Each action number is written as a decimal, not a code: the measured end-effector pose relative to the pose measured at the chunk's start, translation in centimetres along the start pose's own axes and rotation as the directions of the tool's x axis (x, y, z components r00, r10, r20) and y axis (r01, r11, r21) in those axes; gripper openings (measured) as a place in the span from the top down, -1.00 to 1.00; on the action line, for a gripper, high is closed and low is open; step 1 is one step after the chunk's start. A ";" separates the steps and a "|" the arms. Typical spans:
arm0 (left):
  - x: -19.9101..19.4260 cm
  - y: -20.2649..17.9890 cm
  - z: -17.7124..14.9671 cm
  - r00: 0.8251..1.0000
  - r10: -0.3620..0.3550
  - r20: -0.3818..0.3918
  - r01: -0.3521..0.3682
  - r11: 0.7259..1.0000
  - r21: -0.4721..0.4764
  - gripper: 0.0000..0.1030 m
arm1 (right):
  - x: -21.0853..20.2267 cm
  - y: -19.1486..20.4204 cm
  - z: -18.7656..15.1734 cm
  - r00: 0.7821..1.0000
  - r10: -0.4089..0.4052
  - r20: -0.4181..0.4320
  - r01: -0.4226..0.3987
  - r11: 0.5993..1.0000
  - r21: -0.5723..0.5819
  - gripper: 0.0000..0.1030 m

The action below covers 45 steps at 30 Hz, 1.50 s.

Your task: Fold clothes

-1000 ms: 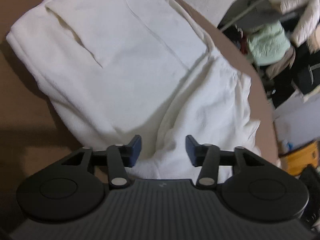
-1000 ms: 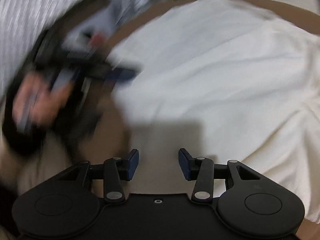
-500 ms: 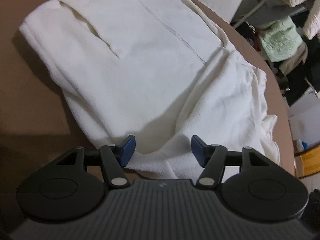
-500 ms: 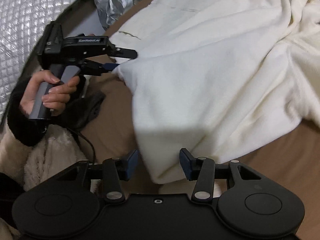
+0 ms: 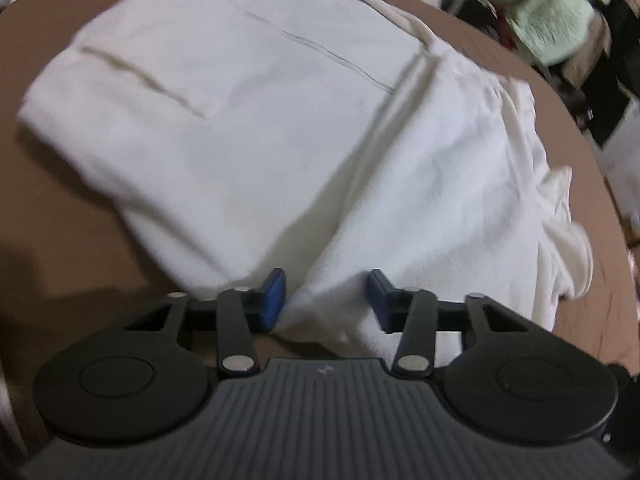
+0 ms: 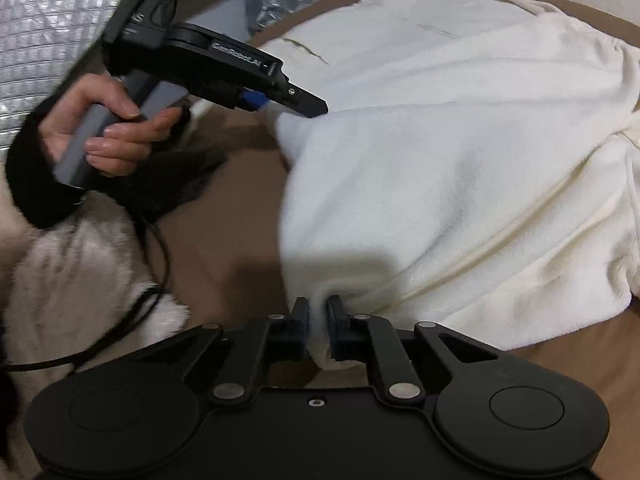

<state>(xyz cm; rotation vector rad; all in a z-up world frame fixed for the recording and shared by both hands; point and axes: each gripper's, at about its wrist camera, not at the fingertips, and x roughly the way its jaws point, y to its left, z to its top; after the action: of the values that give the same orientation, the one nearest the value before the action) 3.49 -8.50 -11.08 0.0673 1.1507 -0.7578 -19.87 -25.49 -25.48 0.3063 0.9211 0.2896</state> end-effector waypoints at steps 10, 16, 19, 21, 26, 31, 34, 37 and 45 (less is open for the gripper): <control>-1.8 -0.6 -1.1 0.988 0.139 0.065 -0.144 0.986 0.081 0.10 | -1.1 0.2 -0.8 0.999 0.003 -0.038 -0.003 1.000 -0.007 0.76; -5.8 5.9 3.4 0.943 0.276 0.184 -0.238 0.950 -0.204 -0.26 | -6.8 0.0 4.9 0.999 -0.027 0.047 0.029 0.999 -0.039 0.47; -5.6 10.0 7.0 0.901 0.421 0.106 -0.365 0.866 -0.341 -0.26 | -8.7 -0.2 10.2 0.994 -0.104 0.035 0.107 0.992 -0.070 0.31; -5.5 11.7 8.6 0.863 0.494 0.107 -0.419 0.818 -0.395 -0.26 | -9.1 -0.9 13.8 0.991 -0.135 0.005 0.135 0.989 -0.061 0.19; -4.6 16.2 9.6 0.841 0.529 0.115 -0.393 0.743 -0.542 -0.26 | -8.4 -2.8 19.9 0.956 -0.258 -0.137 0.251 0.965 -0.072 0.12; -2.6 21.1 7.7 0.918 0.386 0.084 -0.235 0.705 -0.669 -0.26 | -8.4 -4.3 23.3 0.905 -0.352 -0.237 0.322 0.934 -0.156 0.03; -2.0 22.7 7.6 0.948 0.294 0.123 -0.124 0.696 -0.708 -0.32 | -6.4 -6.0 24.2 0.911 -0.351 -0.216 0.324 0.934 -0.151 0.01; -0.8 23.6 7.9 0.948 0.259 0.188 -0.051 0.702 -0.710 -0.55 | -3.7 -8.1 24.2 0.929 -0.325 -0.178 0.313 0.945 -0.093 0.01; 1.2 19.0 10.7 0.897 0.315 0.311 -0.164 0.889 -0.428 0.65 | 0.2 -13.2 24.0 0.930 -0.349 -0.117 0.348 0.937 -0.033 0.01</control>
<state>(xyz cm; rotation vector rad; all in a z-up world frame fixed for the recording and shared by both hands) 23.15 0.71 -13.57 -0.2576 0.8858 -0.2833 1.24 -40.72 -16.98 0.1098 1.0749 -0.0159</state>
